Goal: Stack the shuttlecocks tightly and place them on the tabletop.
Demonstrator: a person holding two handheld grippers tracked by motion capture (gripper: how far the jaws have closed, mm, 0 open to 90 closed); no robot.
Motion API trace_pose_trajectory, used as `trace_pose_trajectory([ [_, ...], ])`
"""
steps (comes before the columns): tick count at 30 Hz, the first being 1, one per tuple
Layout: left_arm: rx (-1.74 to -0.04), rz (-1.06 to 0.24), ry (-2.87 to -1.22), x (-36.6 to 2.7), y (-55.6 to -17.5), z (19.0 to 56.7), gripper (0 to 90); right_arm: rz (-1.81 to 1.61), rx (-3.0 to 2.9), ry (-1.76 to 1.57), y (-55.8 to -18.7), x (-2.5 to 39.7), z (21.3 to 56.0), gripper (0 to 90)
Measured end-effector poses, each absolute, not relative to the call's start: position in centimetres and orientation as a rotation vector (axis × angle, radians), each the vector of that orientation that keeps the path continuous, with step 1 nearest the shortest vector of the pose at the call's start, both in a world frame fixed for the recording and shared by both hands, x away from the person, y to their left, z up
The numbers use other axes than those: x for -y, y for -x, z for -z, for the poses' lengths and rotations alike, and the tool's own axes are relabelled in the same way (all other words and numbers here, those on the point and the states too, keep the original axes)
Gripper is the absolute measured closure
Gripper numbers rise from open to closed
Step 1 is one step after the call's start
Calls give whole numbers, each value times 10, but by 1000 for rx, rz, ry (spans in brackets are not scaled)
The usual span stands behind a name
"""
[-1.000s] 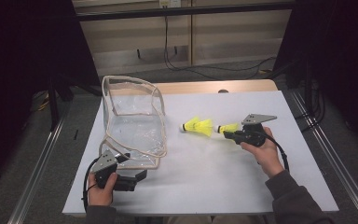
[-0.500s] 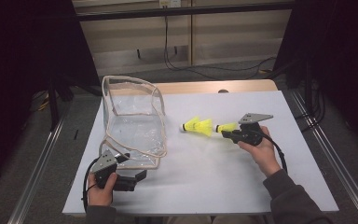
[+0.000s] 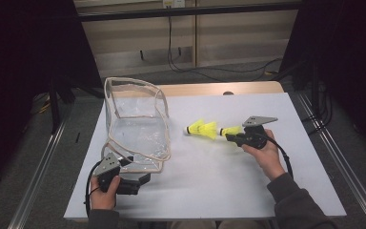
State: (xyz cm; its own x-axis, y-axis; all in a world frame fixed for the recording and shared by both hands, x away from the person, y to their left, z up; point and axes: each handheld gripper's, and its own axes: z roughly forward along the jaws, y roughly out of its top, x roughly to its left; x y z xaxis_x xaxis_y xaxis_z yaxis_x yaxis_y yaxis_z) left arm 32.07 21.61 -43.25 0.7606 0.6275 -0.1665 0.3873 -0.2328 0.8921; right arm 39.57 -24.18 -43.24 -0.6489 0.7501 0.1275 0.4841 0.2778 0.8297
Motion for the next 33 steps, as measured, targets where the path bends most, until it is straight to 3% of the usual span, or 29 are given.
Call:
trace_pose_trajectory([
  [33,-783,-274,-1857,-217,-320,432,27,-1285,-2262,-1195,-413,228,440,885],
])
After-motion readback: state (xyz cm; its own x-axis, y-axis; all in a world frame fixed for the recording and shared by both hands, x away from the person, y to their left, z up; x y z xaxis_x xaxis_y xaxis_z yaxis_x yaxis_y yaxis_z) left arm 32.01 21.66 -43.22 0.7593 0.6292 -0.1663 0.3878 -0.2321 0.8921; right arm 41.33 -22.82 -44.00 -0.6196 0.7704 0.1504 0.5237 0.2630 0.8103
